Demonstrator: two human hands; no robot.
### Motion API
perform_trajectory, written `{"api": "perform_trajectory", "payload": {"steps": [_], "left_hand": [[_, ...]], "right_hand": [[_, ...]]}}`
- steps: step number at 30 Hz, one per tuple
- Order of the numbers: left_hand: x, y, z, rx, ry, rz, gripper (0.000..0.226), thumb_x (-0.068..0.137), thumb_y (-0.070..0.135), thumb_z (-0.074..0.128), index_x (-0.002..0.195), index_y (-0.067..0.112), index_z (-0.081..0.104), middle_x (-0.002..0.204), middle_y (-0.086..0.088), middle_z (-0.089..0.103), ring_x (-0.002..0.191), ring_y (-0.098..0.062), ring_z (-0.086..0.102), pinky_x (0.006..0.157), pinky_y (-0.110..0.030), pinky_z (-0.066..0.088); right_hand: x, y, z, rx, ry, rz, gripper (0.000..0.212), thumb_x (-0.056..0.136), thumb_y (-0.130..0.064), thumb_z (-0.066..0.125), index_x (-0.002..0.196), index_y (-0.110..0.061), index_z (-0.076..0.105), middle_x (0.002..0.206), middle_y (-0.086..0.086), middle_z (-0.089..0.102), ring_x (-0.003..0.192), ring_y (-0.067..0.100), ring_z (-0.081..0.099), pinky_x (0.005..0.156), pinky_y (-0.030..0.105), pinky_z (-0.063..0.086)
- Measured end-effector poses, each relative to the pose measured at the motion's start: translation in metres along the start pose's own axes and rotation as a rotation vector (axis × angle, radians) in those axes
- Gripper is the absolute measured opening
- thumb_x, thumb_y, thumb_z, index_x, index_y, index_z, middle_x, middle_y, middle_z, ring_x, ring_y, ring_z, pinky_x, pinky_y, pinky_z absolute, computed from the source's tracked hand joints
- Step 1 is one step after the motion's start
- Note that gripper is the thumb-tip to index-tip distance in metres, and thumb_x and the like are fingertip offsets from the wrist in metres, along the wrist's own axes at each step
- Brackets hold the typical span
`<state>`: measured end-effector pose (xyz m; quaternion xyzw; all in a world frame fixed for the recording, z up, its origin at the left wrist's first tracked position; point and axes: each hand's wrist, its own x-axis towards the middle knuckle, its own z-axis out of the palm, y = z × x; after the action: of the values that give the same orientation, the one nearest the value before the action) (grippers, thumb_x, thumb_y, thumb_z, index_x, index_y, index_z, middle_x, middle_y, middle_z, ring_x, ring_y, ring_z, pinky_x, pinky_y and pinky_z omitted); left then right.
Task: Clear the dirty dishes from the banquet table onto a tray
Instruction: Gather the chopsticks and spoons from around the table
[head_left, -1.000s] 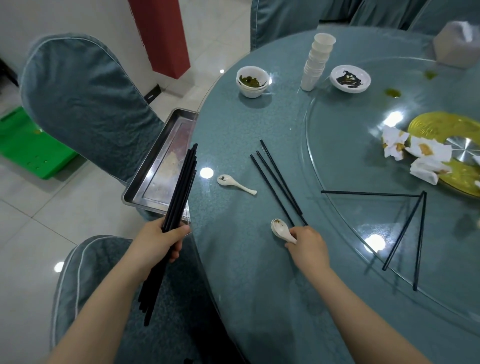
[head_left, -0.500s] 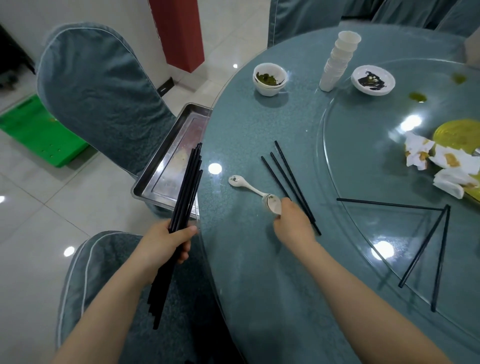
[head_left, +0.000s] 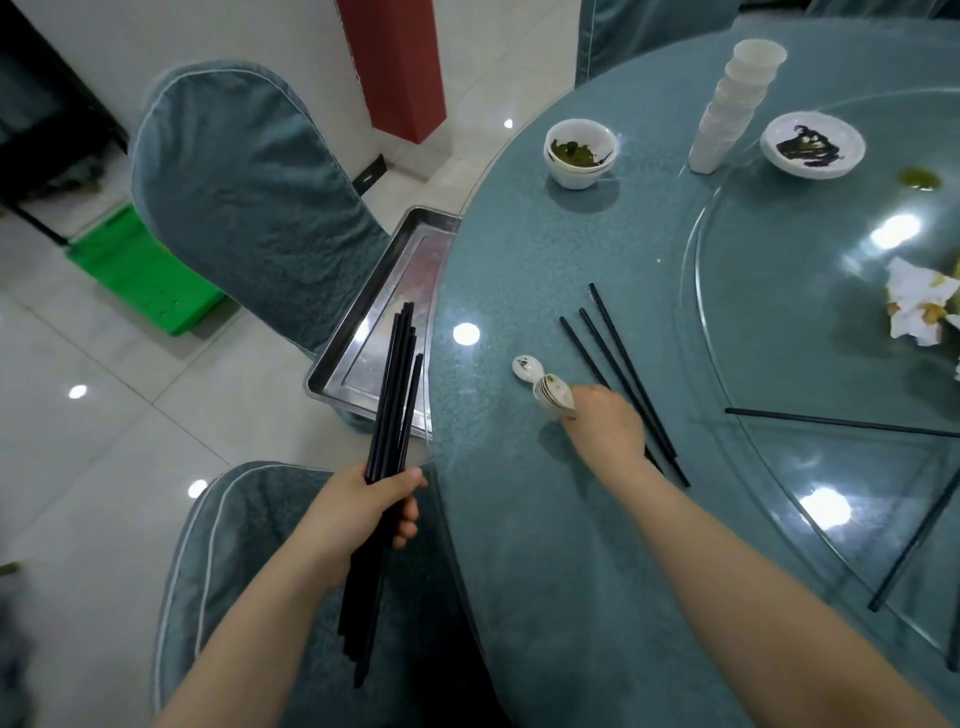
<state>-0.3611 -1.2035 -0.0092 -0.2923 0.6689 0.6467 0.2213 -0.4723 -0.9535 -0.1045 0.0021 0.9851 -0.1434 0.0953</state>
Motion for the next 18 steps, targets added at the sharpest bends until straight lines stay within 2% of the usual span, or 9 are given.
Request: {"api": "perform_trajectory", "payload": {"steps": [5,11,15,18], "left_hand": [[0.000,0.003,0.006,0.010,-0.020,-0.017,0.014,0.091,0.013,0.059,0.083,0.002,0.060,0.053,-0.006,0.056,0.043,-0.016,0.053,0.040,-0.023,0.043],[-0.004,0.006,0.007,-0.051,-0.045,-0.047,0.011,0.093,0.011,0.056,0.086,0.003,0.059,0.055,-0.006,0.061,0.045,-0.015,0.056,0.041,-0.022,0.045],[-0.007,0.004,0.008,-0.108,-0.072,-0.079,0.011,0.093,0.011,0.055,0.087,0.003,0.058,0.062,-0.009,0.067,0.047,-0.014,0.060,0.042,-0.022,0.049],[-0.009,0.001,0.009,-0.123,-0.081,-0.088,0.011,0.093,0.012,0.055,0.087,0.003,0.058,0.065,-0.011,0.068,0.048,-0.015,0.060,0.042,-0.023,0.049]], "right_hand": [[-0.021,0.021,-0.002,0.029,-0.038,0.039,0.015,0.086,-0.025,0.057,0.097,-0.015,0.061,0.097,0.004,0.057,0.071,0.024,0.052,0.055,0.028,0.033],[-0.040,0.037,-0.007,0.131,-0.114,0.056,0.019,0.085,-0.024,0.062,0.102,-0.016,0.065,0.100,0.006,0.059,0.085,0.027,0.059,0.070,0.037,0.049],[-0.059,0.051,-0.006,0.034,-0.066,-0.003,0.015,0.088,-0.026,0.060,0.096,-0.015,0.062,0.092,0.003,0.063,0.082,0.028,0.061,0.060,0.032,0.040],[-0.075,0.057,-0.008,0.083,-0.068,0.040,0.009,0.086,-0.024,0.059,0.088,-0.015,0.060,0.081,0.002,0.065,0.074,0.027,0.059,0.055,0.031,0.036]]}}
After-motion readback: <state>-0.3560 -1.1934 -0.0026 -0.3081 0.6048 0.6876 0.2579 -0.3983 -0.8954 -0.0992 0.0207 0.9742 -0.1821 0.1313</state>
